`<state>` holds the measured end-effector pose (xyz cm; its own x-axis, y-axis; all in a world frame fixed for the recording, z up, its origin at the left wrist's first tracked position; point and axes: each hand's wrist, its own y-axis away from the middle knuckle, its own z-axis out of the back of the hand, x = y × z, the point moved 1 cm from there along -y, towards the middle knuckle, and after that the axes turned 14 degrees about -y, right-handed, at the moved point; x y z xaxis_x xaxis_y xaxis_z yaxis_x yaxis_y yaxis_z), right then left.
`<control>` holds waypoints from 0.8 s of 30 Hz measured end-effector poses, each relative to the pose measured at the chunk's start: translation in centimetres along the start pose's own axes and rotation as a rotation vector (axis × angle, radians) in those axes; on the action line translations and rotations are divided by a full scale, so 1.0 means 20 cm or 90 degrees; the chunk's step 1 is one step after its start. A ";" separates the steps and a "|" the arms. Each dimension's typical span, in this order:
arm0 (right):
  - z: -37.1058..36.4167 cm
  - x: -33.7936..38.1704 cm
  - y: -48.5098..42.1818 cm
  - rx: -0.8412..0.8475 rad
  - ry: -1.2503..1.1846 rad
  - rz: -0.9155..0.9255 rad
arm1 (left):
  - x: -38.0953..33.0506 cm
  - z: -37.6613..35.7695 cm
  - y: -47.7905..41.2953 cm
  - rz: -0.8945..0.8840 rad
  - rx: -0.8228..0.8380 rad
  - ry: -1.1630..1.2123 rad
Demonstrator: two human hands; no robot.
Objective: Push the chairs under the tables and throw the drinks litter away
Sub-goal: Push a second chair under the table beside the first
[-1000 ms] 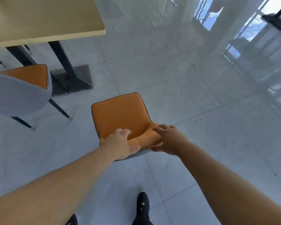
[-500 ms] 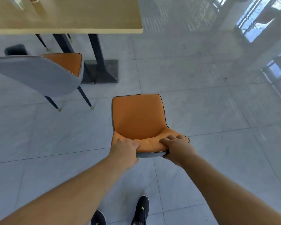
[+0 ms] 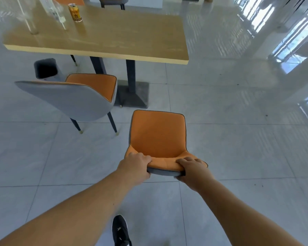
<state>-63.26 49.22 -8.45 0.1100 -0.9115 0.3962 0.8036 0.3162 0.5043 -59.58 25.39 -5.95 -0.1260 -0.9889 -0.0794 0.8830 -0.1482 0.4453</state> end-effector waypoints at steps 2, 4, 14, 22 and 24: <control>0.03 0.08 -0.11 0.001 0.001 0.002 | 0.13 0.04 -0.08 -0.003 0.008 -0.001; 0.07 0.16 -0.22 0.003 0.001 -0.001 | 0.24 0.09 -0.16 -0.004 0.011 -0.003; 0.35 0.29 -0.81 0.001 0.010 0.020 | 0.56 0.32 -0.67 0.011 0.001 -0.006; 0.62 0.33 -1.23 0.023 0.040 0.052 | 0.71 0.50 -1.06 0.043 0.025 0.008; 0.66 0.34 -1.32 0.025 0.037 0.054 | 0.75 0.53 -1.13 0.049 0.020 0.011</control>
<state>-91.39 38.08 -8.85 0.2112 -0.8942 0.3947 0.7667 0.4020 0.5005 -86.33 13.79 -7.72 -0.0504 -0.9970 -0.0587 0.8755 -0.0724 0.4778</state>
